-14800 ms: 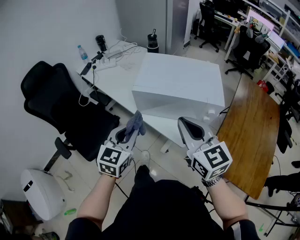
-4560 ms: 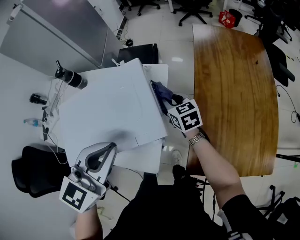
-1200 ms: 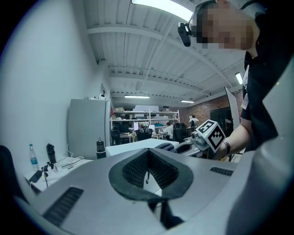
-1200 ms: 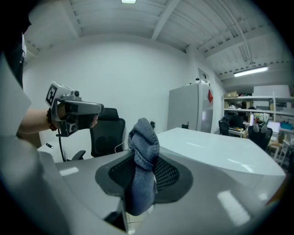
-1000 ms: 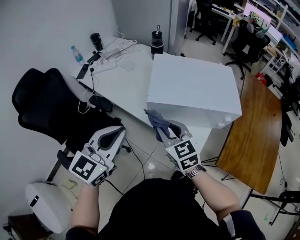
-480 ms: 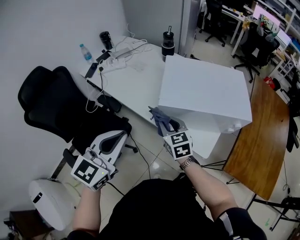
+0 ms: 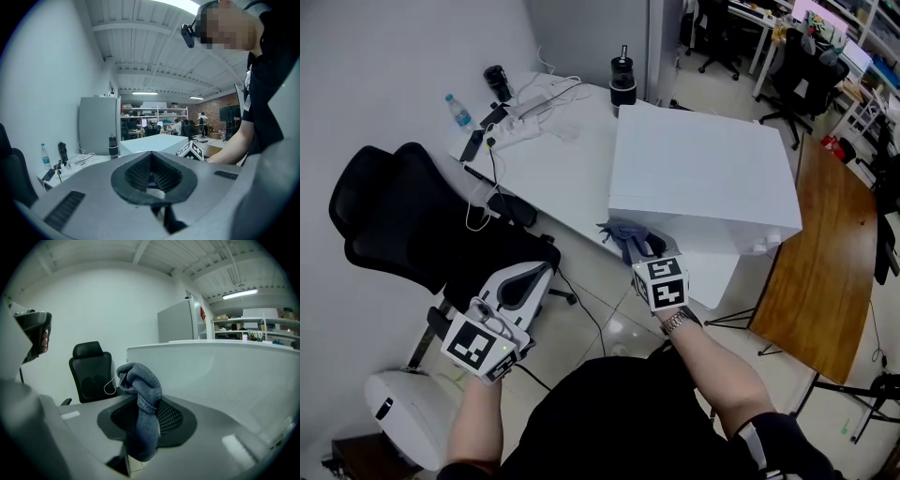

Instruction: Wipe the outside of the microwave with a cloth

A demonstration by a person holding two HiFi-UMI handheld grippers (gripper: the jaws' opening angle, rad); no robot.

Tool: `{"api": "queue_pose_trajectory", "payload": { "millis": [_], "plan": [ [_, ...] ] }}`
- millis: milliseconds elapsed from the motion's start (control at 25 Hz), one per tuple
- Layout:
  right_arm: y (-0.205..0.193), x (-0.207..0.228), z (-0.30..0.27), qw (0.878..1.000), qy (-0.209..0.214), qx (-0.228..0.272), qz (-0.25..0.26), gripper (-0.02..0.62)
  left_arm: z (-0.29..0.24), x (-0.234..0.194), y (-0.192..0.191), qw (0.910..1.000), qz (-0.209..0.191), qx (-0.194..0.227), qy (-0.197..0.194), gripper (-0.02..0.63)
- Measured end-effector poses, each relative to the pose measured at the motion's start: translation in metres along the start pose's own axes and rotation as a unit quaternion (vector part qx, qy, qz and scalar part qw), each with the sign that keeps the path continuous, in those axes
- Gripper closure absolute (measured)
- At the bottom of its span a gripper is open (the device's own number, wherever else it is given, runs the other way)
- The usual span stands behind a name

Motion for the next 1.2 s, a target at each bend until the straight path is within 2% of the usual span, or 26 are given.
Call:
{"api": "queue_pose_trajectory", "payload": {
  "millis": [600,1200],
  "plan": [
    [0.000,0.053,0.047,0.997,-0.068,0.014,-0.019,0.494,-0.034,0.016,0.011,0.9987,-0.003,0.021,-0.047,0.601],
    [0.002,0.128,0.106,0.992,-0.115,0.027,-0.040,0.494,-0.078,0.057,0.040,0.9971,-0.010,0.031,-0.069,0.601]
  ]
}}
Point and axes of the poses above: the fingertips, and each gripper's own axes: z backward along the fingers, x to its right, y out of its top, the point moved 9 cm from there along z, backward along the fingers, and after that the axes turned 13 degrees about -z, right-handed, at the moved point
